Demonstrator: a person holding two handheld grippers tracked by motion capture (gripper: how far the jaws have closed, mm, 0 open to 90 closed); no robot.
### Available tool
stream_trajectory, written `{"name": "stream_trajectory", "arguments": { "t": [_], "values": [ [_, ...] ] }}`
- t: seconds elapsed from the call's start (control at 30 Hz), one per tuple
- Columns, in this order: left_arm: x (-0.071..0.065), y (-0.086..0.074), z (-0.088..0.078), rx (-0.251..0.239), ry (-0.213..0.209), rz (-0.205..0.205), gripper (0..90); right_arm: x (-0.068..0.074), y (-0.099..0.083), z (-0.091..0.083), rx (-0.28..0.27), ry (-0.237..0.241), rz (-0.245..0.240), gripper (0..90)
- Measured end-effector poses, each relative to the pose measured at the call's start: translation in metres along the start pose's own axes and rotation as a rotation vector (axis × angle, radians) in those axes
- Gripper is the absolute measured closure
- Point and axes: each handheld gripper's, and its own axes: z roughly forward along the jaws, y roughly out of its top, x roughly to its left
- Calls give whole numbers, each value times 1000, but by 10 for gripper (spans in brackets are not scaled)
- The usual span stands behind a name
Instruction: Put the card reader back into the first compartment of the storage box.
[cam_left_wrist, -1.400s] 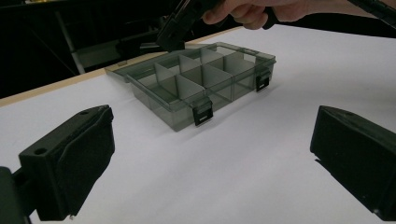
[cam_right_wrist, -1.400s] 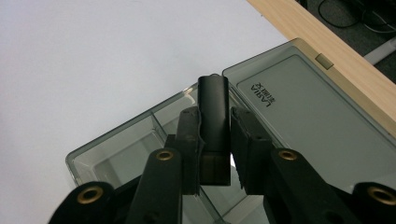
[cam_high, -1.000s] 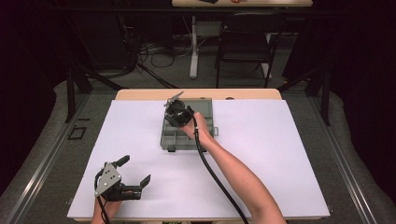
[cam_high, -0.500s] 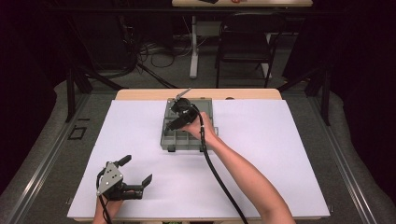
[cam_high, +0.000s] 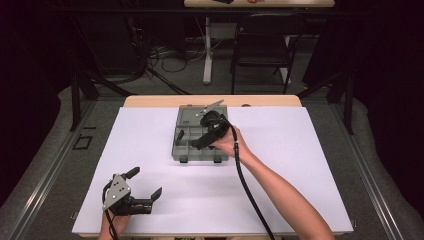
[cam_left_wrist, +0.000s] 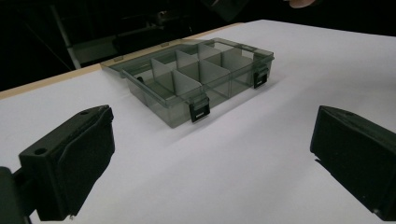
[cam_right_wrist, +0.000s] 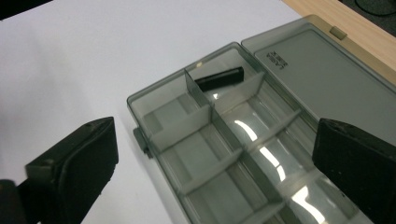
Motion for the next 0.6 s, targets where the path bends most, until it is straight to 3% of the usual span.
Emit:
{"name": "stream_trajectory", "arguments": {
  "t": [0.3, 0.6],
  "values": [
    [0, 0, 0, 2, 0, 3, 0, -3, -27, -35, -27, -1, -11, 0],
    [0, 0, 0, -1, 1, 1, 0, 0, -52, -57, -54, 1, -15, 0]
  ]
}}
